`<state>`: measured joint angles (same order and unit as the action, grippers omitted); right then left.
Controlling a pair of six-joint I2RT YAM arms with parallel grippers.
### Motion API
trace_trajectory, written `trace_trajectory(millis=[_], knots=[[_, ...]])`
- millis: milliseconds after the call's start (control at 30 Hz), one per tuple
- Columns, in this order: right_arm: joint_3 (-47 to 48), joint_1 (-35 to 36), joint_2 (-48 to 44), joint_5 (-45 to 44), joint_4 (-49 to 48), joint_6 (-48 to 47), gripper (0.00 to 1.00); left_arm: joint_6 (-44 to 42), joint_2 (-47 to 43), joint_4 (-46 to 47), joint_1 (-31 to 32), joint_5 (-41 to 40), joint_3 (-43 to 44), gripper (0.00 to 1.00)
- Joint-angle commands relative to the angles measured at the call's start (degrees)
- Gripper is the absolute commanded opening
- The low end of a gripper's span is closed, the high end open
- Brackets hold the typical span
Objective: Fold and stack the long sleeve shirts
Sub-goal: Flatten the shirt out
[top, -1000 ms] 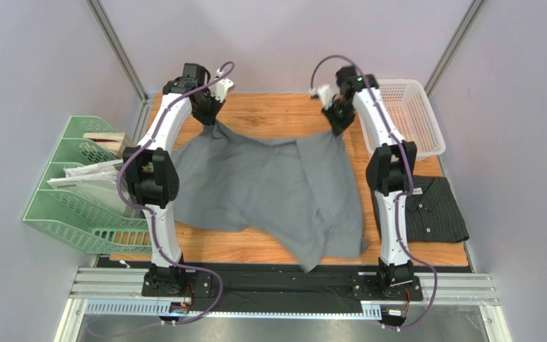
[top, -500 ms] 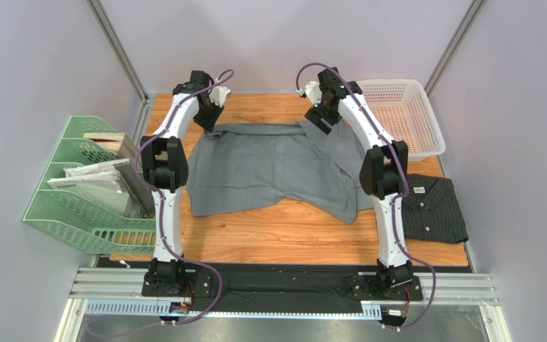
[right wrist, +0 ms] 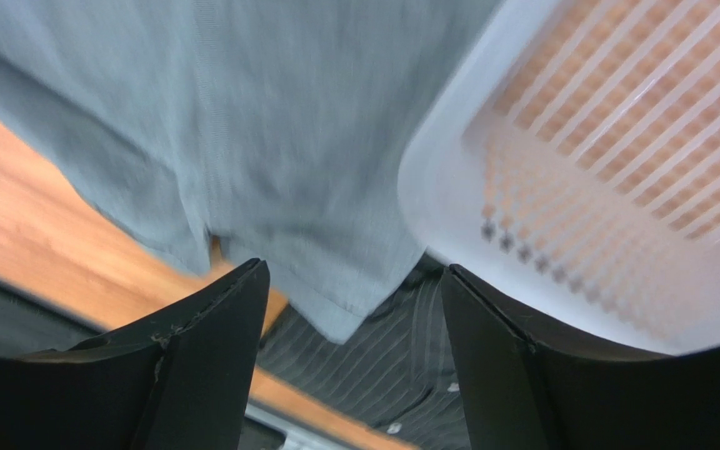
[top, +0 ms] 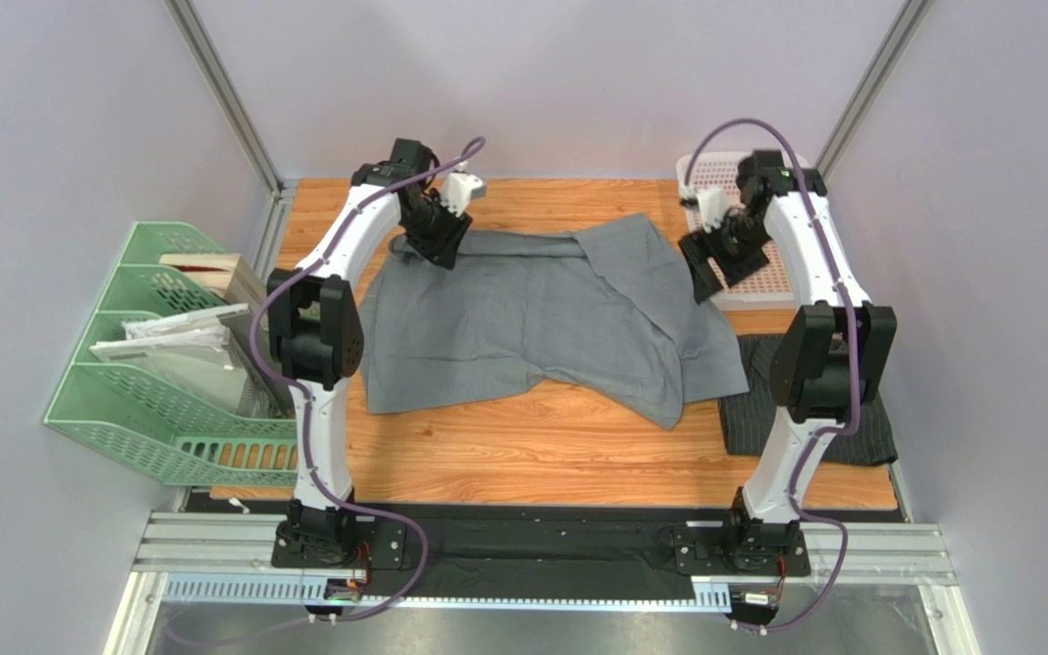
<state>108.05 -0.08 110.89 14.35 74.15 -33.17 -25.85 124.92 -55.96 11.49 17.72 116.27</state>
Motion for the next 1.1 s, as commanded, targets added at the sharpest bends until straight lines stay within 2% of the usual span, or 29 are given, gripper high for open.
trace_trajectory(millis=[0, 133, 267, 400, 633, 800, 833, 867, 933, 967, 1000, 1067], knots=[[-9.59, -1.25, -7.59, -0.02, 11.90, -6.20, 0.73, -0.34, -3.28, -2.30, -0.24, 6.19, -1.57, 0.49], [-20.48, -1.15, -11.74, -3.27, 7.52, -4.72, 0.72, -0.26, -4.77, -2.40, -0.32, 6.63, -3.76, 0.48], [-29.53, -3.17, -17.89, -7.05, -3.90, 1.86, 0.70, 0.01, -6.79, -1.17, -0.24, 6.45, -7.01, 0.48], [-36.84, -5.89, -22.55, -6.35, -12.17, 6.27, 0.70, 0.09, -8.29, -0.73, -0.24, 6.37, -9.48, 0.48], [-41.08, -8.36, -19.05, -3.01, -17.36, 9.25, 0.75, -0.43, -9.17, -1.25, -0.32, 5.84, -10.19, 0.48], [-39.32, -8.54, -15.10, 0.33, -17.64, 11.02, 0.68, -0.87, -9.26, -1.69, -0.41, 5.66, -9.92, 0.48], [-39.58, -8.71, -14.74, 0.42, -17.64, 11.02, 0.66, -1.05, -9.26, -1.78, -0.41, 5.75, -9.75, 0.48], [-39.67, -8.71, -14.65, 1.20, -17.46, 10.76, 0.53, -0.96, -9.26, -1.61, -0.41, 5.75, -9.74, 0.48], [-39.32, -9.06, -14.48, 2.17, -16.59, 10.75, 0.36, -0.96, -9.26, -1.69, -0.32, 5.75, -9.83, 0.48], [-38.97, -9.06, -14.48, 3.04, -15.89, 10.67, 0.13, -1.05, -9.26, -1.60, -0.41, 5.84, -9.92, 0.48], [-38.62, -9.15, -14.65, 3.49, -14.23, 10.41, 0.03, -1.05, -9.26, -1.60, -0.50, 6.01, -10.09, 0.48], [-37.48, -9.33, -17.01, 5.93, -12.55, 10.05, 0.00, -1.05, -9.26, -1.34, -0.67, 5.93, -10.45, 0.48]])
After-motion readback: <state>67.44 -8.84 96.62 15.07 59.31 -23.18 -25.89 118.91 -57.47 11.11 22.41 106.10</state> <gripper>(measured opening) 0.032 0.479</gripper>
